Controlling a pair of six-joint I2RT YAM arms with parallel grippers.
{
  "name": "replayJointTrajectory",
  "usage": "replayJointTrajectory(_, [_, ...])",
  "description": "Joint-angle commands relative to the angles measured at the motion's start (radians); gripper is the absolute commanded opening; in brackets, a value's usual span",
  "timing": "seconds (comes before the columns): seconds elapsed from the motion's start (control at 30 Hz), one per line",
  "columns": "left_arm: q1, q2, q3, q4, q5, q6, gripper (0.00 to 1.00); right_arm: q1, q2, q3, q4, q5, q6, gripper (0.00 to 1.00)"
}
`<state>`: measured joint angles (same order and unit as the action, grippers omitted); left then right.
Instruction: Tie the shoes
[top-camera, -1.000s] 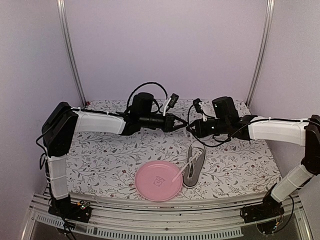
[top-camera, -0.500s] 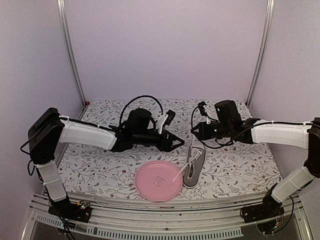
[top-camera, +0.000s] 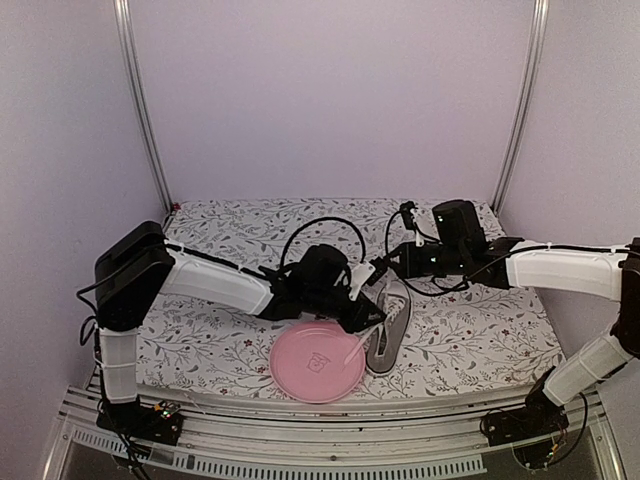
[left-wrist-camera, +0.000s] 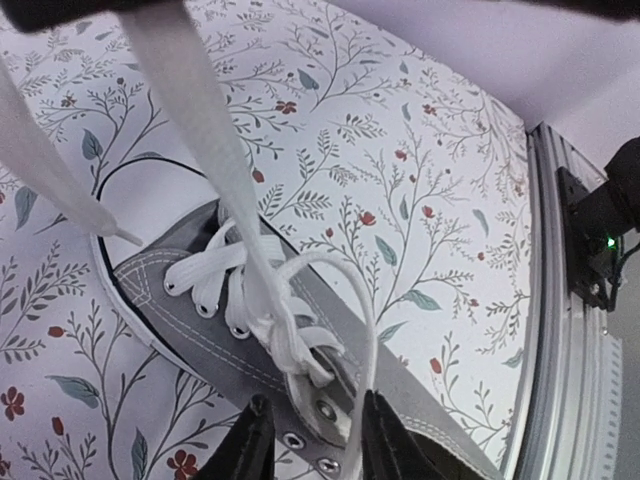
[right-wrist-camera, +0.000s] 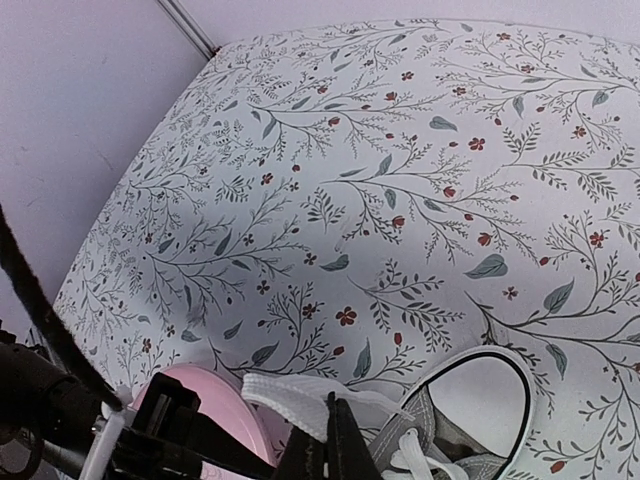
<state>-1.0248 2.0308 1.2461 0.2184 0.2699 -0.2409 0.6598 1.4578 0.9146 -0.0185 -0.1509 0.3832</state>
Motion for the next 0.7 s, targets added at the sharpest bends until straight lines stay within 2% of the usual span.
replayJointTrajectory(0.0, [-0.02, 0.029, 0.041, -0.036, -0.038, 0.046, 0.28, -0.007, -0.027, -0.009, 0.025, 0.007, 0.01, 0.02])
replayJointTrajectory(0.07, [-0.024, 0.041, 0.056, -0.055, -0.04, 0.053, 0.24, -0.007, -0.026, -0.009, 0.025, 0.005, 0.012, 0.02])
replayJointTrajectory(0.2, [-0.033, 0.043, 0.053, -0.05, -0.042, 0.054, 0.23, -0.008, -0.025, -0.011, 0.026, 0.005, 0.013, 0.02])
replayJointTrajectory(0.47, [-0.04, -0.009, -0.008, 0.019, -0.053, 0.046, 0.32, -0.008, -0.025, -0.012, 0.025, 0.005, 0.014, 0.02])
replayJointTrajectory(0.67, [-0.041, -0.054, -0.069, 0.057, -0.054, 0.036, 0.46, -0.007, -0.024, -0.014, 0.024, 0.004, 0.016, 0.02])
